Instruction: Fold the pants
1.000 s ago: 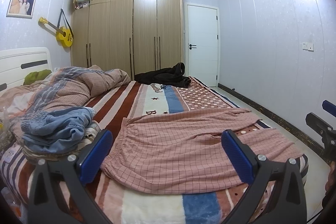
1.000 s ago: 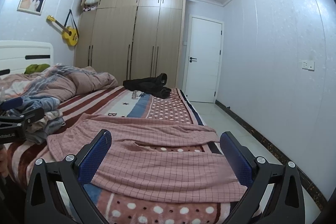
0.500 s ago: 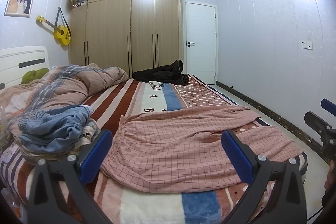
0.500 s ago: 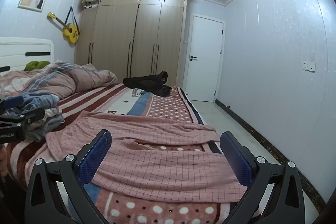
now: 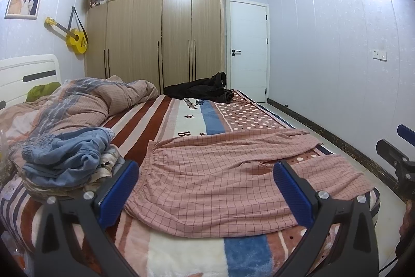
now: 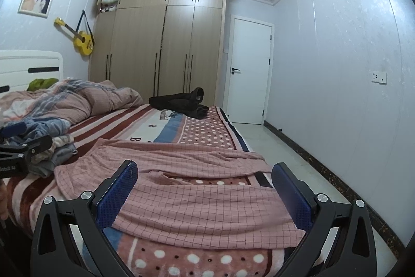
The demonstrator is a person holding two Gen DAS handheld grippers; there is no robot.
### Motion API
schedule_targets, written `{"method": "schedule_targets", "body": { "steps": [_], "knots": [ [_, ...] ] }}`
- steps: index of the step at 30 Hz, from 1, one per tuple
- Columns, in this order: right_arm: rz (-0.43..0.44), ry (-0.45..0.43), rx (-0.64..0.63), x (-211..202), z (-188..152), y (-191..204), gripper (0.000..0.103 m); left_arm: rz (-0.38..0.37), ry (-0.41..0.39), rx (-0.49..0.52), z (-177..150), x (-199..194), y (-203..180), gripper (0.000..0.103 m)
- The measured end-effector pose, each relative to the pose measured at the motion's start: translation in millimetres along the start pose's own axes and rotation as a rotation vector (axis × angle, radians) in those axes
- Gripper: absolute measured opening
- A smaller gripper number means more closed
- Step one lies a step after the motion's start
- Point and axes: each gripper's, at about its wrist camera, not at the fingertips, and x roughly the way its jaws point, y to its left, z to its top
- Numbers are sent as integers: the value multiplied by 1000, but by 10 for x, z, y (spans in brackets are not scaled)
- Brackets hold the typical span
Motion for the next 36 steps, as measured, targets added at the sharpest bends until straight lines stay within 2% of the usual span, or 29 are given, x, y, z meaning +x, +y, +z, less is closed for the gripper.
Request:
{"method": "schedule_targets", "body": {
  "steps": [7,10,16,23,27,29,34,36],
  "knots": [
    [-15,2,26,80,-28,-36,103,-14,35,2,-19,117,-18,102],
    [-47,-2,48,120,-83,-87,103,-23,77,-8,-36,218,-8,102],
    [-11,52,123,401,-305,-337,103,-11,180,-34,-116,532,-32,102],
    [84,176,244,788,-702,-738,103,-48,323,-149,-374,954,28,102],
    [60,249,256,978,-968,-879,103,-30,395,-205,-567,1144,151,102],
    [47,283,254,1076,-1090,-928,103,-1,448,-273,-751,1258,305,102],
    [48,314,287,1216,-1286,-1073,103,36,502,-402,-1046,1435,580,94],
    [55,319,289,1256,-1338,-1109,103,50,521,-432,-1101,1477,616,94]
  ]
}}
